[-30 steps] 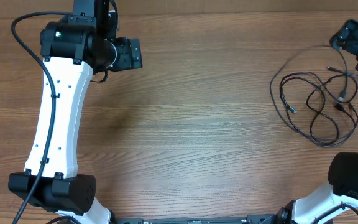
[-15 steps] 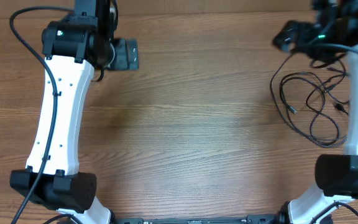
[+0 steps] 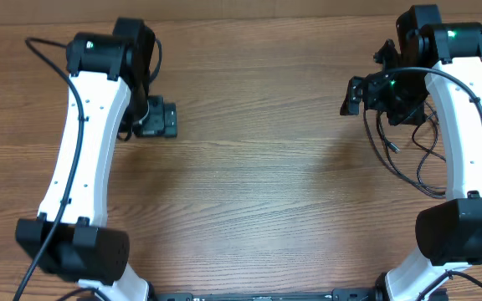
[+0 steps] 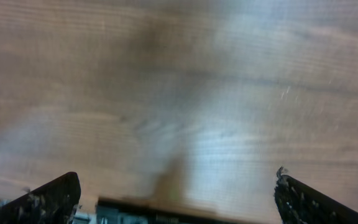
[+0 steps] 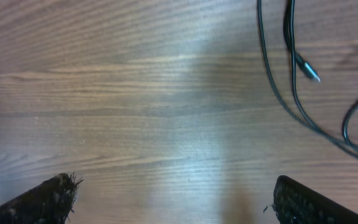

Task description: Untangle cables

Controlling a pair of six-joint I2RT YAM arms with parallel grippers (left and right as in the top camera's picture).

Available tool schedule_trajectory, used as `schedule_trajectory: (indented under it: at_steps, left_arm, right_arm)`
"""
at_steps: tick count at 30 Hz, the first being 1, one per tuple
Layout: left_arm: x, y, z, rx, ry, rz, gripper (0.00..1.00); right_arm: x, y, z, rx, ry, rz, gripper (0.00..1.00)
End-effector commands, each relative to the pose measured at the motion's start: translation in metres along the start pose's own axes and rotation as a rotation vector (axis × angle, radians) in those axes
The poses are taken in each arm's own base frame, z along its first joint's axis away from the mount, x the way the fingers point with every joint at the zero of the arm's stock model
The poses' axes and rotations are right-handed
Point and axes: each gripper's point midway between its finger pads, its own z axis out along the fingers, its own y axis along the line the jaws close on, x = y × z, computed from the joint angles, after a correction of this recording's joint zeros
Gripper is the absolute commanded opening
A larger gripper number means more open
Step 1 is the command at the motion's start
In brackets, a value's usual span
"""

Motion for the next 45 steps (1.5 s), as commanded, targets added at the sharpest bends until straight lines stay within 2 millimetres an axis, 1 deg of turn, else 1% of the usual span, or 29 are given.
schedule_trajectory:
  at_steps: [1, 2, 3, 4, 7, 10, 13, 16, 18, 21, 23, 26, 33, 39, 45]
  left_arm:
    - [0.030, 0.019, -0.013, -0.028, -0.028, -0.027, 1.00]
    - [0.037, 0.023, -0.015, -0.037, -0.056, -0.034, 1.00]
    - [0.039, 0.024, -0.016, -0.028, -0.082, -0.037, 1.00]
    - [0.042, 0.025, -0.019, -0.010, -0.154, -0.044, 1.00]
    - [0.047, 0.027, -0.024, 0.025, -0.285, -0.060, 1.00]
    - [0.055, 0.029, -0.028, 0.061, -0.428, -0.066, 0.99]
    - [0.062, 0.031, -0.031, 0.089, -0.552, -0.056, 1.00]
    - [0.075, 0.034, -0.035, 0.121, -0.680, -0.077, 1.00]
    - [0.084, 0.038, -0.037, 0.136, -0.740, -0.107, 1.00]
    - [0.098, 0.042, -0.038, 0.144, -0.775, -0.114, 1.00]
    - [0.104, 0.043, -0.039, 0.146, -0.779, -0.115, 1.00]
    - [0.105, 0.044, -0.040, 0.148, -0.784, -0.115, 1.00]
    - [0.103, 0.043, -0.038, 0.144, -0.769, -0.113, 1.00]
    - [0.103, 0.043, -0.037, 0.144, -0.769, -0.113, 1.00]
    - [0.103, 0.043, -0.037, 0.144, -0.769, -0.113, 1.00]
  right_arm:
    - [0.009, -0.004, -0.017, 0.025, -0.032, 0.009, 1.00]
    - [0.010, -0.003, -0.028, 0.027, -0.077, 0.002, 1.00]
    - [0.009, -0.002, -0.034, 0.024, -0.105, -0.003, 1.00]
    - [0.009, 0.000, -0.047, 0.017, -0.178, -0.015, 1.00]
    - [0.016, -0.008, -0.065, 0.051, -0.305, 0.012, 1.00]
    - [0.030, -0.013, -0.071, 0.060, -0.415, 0.006, 1.00]
    - [0.040, -0.014, -0.071, 0.045, -0.514, -0.011, 1.00]
    - [0.051, -0.015, -0.072, 0.026, -0.634, -0.026, 1.00]
    - [0.059, -0.015, -0.074, 0.015, -0.703, -0.035, 1.00]
    - [0.071, -0.017, -0.079, 0.008, -0.770, -0.043, 1.00]
    - [0.078, -0.017, -0.081, 0.005, -0.785, -0.045, 1.00]
    - [0.084, -0.018, -0.082, 0.004, -0.784, -0.045, 1.00]
    - [0.082, -0.018, -0.076, 0.008, -0.763, -0.042, 1.00]
    - [0.074, -0.021, -0.060, 0.018, -0.701, -0.034, 1.00]
    - [0.064, -0.024, -0.038, 0.031, -0.621, -0.023, 1.00]
